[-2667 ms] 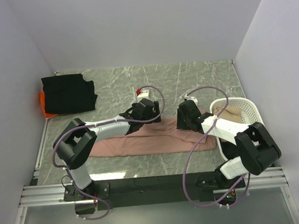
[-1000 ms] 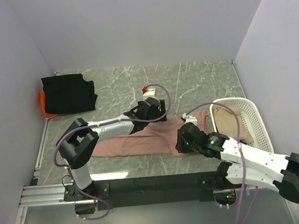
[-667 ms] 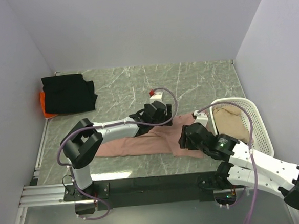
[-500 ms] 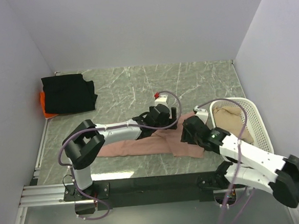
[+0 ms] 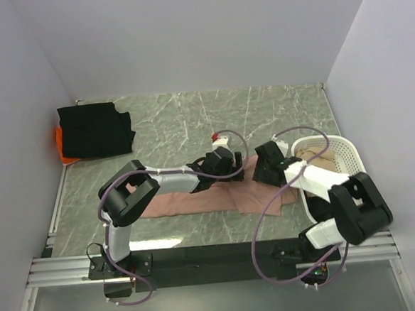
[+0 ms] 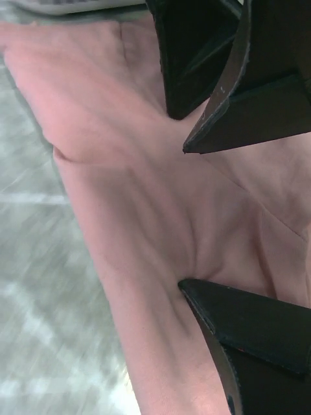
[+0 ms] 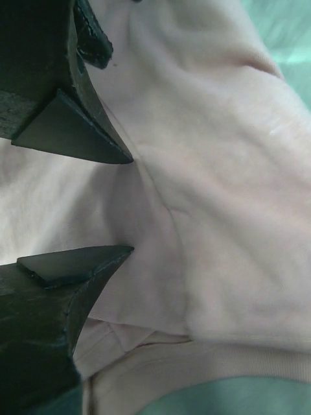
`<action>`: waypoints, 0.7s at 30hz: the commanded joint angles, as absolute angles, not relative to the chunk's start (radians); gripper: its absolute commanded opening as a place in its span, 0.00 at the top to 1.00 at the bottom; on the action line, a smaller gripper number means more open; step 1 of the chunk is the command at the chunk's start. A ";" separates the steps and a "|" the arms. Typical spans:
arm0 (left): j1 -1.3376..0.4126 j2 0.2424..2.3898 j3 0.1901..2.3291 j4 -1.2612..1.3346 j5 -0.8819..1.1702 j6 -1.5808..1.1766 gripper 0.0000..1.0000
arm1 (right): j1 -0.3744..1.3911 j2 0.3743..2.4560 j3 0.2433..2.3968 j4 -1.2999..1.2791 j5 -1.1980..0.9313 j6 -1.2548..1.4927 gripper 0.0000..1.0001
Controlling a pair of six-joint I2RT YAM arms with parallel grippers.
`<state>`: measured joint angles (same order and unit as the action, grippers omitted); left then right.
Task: Fold and stack the t-shirts
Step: Fold the tshirt
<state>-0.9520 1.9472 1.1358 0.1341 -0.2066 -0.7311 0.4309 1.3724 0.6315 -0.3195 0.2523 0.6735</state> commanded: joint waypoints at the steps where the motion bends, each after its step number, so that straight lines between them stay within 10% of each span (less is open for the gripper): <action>1: -0.884 1.933 1.069 0.143 -0.195 -0.762 0.14 | 0.407 1.481 0.701 -0.239 0.195 0.647 0.40; 21: -0.776 1.798 1.172 0.075 -0.219 -0.650 0.12 | 0.299 2.008 1.495 -0.448 0.091 0.503 0.46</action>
<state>-0.7837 1.9064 1.1244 0.1162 -0.1886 -0.6922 0.3069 1.9804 1.4025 -0.4019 0.1131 0.5434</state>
